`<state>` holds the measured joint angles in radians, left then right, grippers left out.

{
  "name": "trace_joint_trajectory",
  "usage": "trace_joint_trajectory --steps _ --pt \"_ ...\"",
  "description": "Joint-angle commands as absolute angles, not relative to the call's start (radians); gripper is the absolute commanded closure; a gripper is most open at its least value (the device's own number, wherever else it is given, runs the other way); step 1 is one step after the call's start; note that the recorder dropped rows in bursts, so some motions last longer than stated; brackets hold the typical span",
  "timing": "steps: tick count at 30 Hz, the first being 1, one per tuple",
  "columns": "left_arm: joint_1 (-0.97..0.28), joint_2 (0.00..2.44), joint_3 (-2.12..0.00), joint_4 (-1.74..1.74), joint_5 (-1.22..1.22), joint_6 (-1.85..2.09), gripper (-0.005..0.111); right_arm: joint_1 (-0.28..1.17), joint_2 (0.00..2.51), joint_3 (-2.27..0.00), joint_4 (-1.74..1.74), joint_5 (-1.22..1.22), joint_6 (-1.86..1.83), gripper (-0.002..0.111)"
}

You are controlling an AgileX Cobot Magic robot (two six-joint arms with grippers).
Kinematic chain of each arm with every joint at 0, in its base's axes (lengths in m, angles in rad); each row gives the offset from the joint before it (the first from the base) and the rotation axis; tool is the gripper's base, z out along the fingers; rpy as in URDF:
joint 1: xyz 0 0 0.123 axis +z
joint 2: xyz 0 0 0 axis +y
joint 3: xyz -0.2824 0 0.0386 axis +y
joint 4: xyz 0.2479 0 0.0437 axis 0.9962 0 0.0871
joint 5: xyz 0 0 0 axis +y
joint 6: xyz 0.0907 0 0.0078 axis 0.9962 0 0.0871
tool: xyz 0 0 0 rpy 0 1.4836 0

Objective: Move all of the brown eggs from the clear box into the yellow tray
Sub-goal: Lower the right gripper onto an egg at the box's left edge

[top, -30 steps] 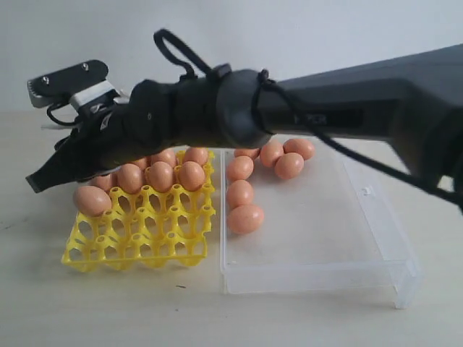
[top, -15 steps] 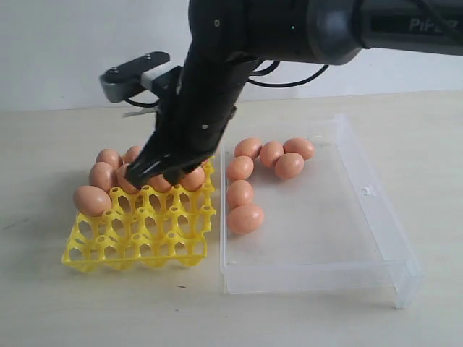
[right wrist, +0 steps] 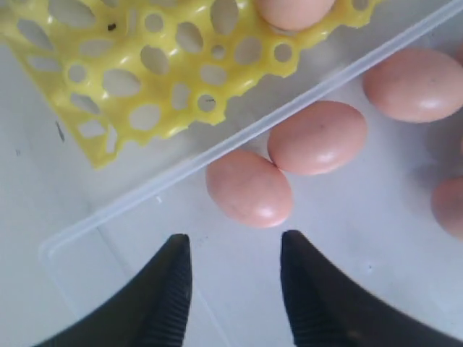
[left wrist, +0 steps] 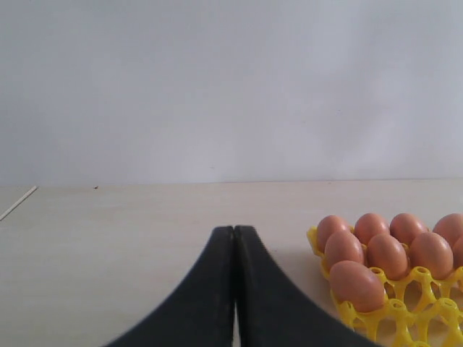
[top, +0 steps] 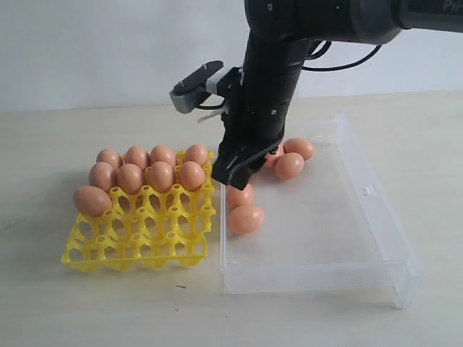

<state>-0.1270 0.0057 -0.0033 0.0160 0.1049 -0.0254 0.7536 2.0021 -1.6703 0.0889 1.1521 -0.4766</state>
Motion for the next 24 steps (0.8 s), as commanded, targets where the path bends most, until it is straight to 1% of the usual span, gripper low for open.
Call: trace_joint_trajectory --steps 1,6,11,19,24 --pt "-0.130 0.000 0.000 0.009 0.103 -0.029 0.107 0.737 1.991 -1.636 0.080 1.172 -0.700 0.057" --pt "-0.130 0.000 0.000 0.009 0.103 -0.029 0.107 0.733 1.991 -1.544 0.070 1.090 -0.803 0.048" --pt "-0.130 0.000 0.000 0.009 0.103 -0.029 0.107 0.733 1.991 -1.460 0.077 0.927 -0.937 0.041" --pt "-0.130 0.000 0.000 0.009 0.103 -0.029 0.107 0.733 1.998 -1.450 0.190 0.867 -1.108 0.040" --pt "-0.130 0.000 0.000 0.009 0.103 -0.029 0.107 0.733 2.032 -1.450 0.204 0.881 -1.124 0.041"
